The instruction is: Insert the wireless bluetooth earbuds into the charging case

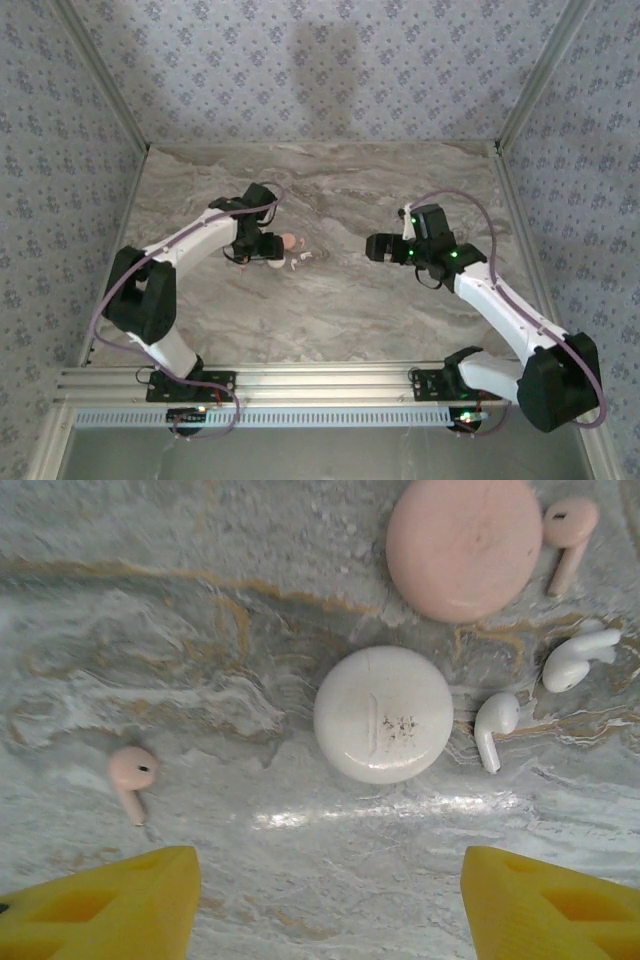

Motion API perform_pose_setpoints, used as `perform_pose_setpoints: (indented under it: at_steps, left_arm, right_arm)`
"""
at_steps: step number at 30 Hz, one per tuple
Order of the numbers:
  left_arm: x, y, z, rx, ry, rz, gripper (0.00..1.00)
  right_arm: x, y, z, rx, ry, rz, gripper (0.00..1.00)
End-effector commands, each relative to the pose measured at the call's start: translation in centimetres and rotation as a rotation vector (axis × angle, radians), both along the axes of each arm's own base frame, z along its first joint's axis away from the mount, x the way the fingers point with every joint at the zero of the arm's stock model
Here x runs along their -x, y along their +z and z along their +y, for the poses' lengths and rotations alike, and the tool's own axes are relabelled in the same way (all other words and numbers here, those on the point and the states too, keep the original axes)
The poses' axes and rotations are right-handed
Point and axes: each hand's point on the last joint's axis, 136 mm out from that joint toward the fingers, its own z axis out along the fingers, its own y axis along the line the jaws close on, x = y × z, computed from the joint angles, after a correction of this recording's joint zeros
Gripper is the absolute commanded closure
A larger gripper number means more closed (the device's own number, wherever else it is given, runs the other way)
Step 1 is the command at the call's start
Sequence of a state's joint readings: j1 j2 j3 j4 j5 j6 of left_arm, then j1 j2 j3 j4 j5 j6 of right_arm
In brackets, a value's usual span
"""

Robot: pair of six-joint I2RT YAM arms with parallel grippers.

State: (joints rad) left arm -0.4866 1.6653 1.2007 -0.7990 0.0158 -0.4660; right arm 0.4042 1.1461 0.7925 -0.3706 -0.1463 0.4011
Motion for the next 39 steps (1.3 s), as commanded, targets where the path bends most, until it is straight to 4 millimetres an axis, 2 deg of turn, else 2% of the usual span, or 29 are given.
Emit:
perform_pose_setpoints:
  at_steps: [1, 9, 17, 34, 39]
  left_arm:
    - [-0.2, 0.4, -1.1, 0.037, 0.037, 0.039, 0.31]
    - [-1.6, -1.2, -2.5, 0.047, 0.02, 0.078, 0.32]
    - [-2.7, -2.4, -3.1, 0.026, 0.011, 0.1, 0.36]
    - [-2.4, -5.1, -3.2, 0.006, 0.008, 0.173, 0.34]
    - [-2.1, -6.0, -2.8, -0.018, 0.004, 0.195, 0.39]
  right_arm:
    - [-0.1, -0.5, 0.7, -0.004, -0.015, 0.043, 0.0]
    - [-0.5, -0.8, 2.2, -0.024, 0.025, 0.05, 0.0]
    - [-0.5, -1.5, 2.6, -0.016, 0.033, 0.068, 0.0]
    - [-0.1, -2.5, 2.5, -0.005, 0.034, 0.095, 0.0]
    - [0.1, -2.6, 2.6, -0.006, 0.04, 0.1, 0.0]
